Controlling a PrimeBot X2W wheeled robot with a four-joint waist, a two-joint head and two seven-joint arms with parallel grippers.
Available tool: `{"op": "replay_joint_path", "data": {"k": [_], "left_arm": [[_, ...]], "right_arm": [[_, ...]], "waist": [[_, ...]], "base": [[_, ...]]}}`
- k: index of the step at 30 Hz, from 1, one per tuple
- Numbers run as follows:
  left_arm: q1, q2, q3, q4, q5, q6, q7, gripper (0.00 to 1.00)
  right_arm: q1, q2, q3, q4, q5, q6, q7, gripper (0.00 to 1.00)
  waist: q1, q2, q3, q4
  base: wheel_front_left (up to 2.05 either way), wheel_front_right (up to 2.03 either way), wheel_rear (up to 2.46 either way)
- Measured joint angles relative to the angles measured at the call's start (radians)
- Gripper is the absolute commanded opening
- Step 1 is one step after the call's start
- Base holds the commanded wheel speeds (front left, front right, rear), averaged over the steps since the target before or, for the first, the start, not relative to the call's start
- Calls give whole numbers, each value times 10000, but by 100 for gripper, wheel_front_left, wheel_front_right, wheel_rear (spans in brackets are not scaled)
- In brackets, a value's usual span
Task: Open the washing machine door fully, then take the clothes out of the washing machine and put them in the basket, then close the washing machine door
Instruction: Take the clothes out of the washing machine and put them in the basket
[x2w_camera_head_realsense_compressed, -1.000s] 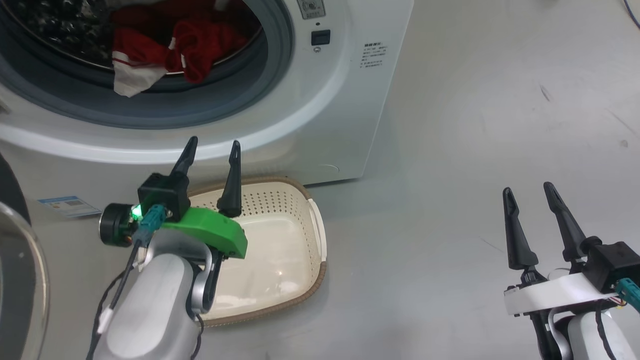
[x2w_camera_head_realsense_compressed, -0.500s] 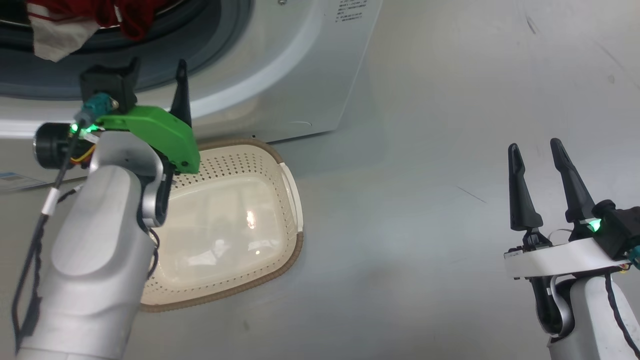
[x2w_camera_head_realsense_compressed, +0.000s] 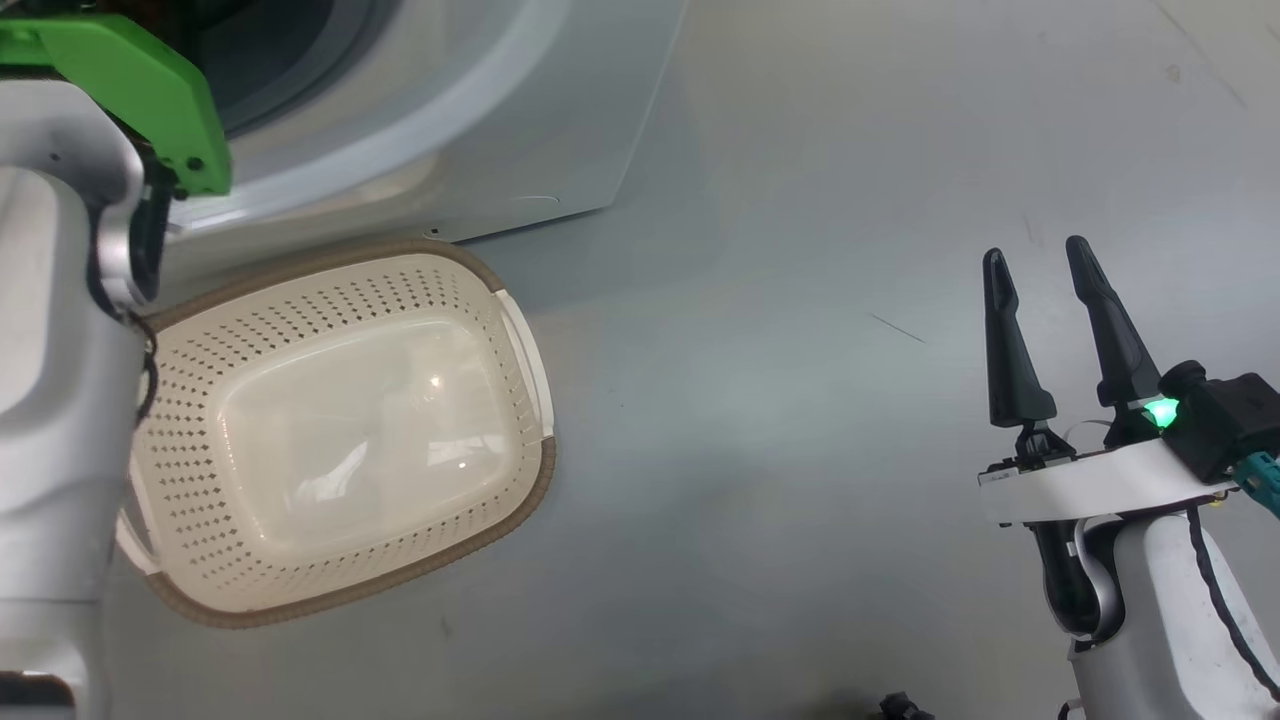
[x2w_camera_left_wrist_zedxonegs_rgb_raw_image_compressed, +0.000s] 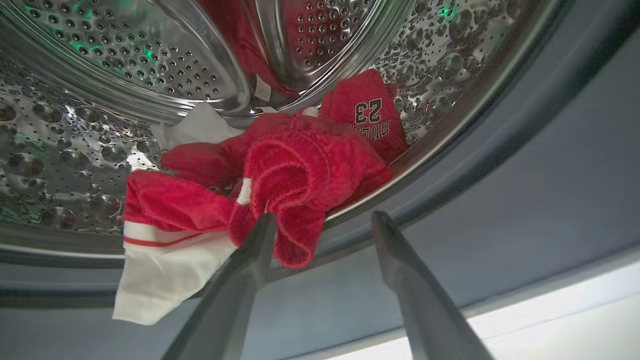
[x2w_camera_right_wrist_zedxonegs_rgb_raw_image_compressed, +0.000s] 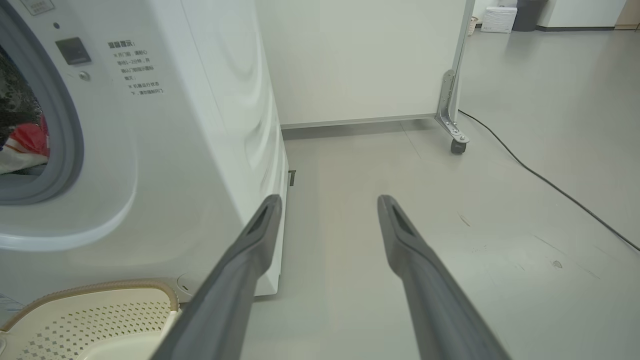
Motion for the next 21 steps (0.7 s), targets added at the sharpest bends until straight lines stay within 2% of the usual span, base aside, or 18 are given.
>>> {"op": "replay_joint_path", "data": {"k": [15,21], "left_arm": [[-1255,894,0,378,393,-134,1166,100],[-1643,1016,-23,485,453,-134,1511,100]], "right_arm": [[-347,17,441,194,278,0,0,100],[-441,19,564,213,439,0,0,100]], "waist": [[0,0,557,-720],[0,0,798,-907]], "base": [[0,0,0],[0,0,0]]}}
